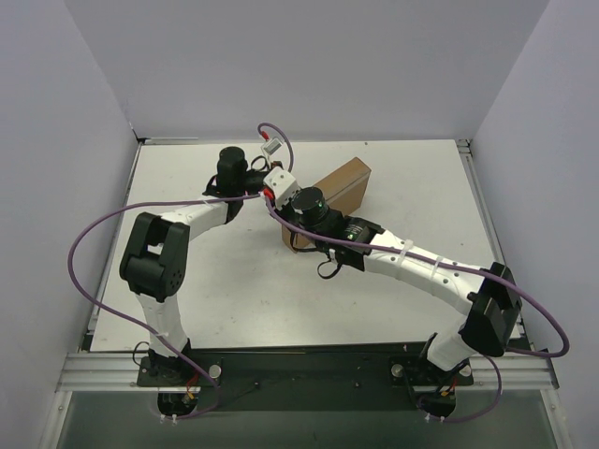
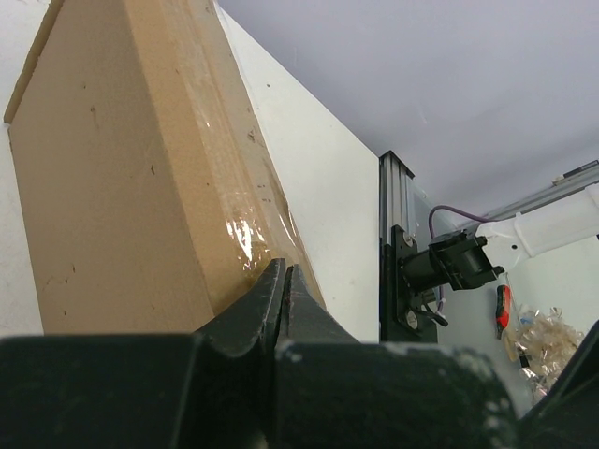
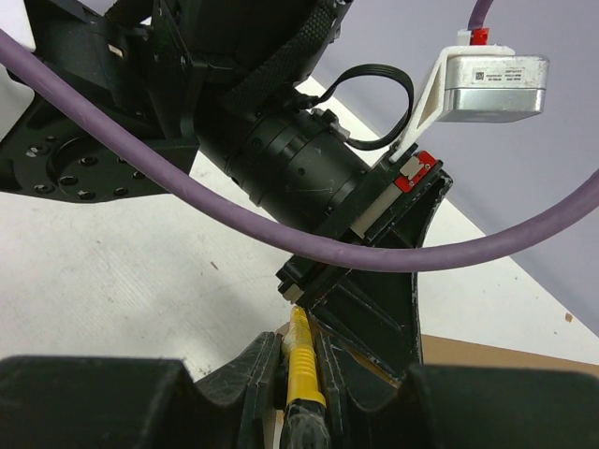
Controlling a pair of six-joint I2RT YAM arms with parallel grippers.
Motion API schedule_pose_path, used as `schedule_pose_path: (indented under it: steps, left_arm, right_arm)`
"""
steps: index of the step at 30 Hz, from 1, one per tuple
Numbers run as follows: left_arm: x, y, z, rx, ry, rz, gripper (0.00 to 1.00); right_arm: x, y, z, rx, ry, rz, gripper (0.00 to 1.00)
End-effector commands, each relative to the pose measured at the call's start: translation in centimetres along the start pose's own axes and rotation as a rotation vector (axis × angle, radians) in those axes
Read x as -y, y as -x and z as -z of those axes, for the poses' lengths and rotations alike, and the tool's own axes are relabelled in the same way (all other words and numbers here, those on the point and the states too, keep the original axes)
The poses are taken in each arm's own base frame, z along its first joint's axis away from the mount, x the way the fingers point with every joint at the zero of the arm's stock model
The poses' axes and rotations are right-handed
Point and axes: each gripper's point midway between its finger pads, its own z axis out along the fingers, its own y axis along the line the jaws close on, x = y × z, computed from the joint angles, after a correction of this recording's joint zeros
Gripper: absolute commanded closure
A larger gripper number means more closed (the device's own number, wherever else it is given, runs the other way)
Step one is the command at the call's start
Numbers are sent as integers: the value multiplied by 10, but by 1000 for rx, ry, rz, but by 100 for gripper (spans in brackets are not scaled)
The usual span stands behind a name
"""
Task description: Unpack the express box
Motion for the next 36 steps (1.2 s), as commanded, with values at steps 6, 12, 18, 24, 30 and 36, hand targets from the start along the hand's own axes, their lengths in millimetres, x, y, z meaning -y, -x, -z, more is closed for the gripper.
schedule_pose_path:
  steps: [6,12,18,24,30,36]
  left_arm:
    - [-35,-51,-8,-84,65,166,100]
    - [-36,-51,-9,-84,64,167,100]
    - [-36,-51,-8,-84,66,167,100]
    - [-36,-52,-8,-85,66,170,100]
    - [-37,-53,-9,-87,66,169,100]
    - [-37,-54,-9,-87,70,167,100]
  right_arm:
    - [10,6,0,35,-31,9,100]
    - [9,4,-1,29,-26,19,100]
    - [10,-3,0,6,-25,19,100]
    - [7,-11,1,-23,-15,4,100]
    - [9,-21,2,-63,-26,-20,100]
    - [13,-27,2,-83,-42,-26,100]
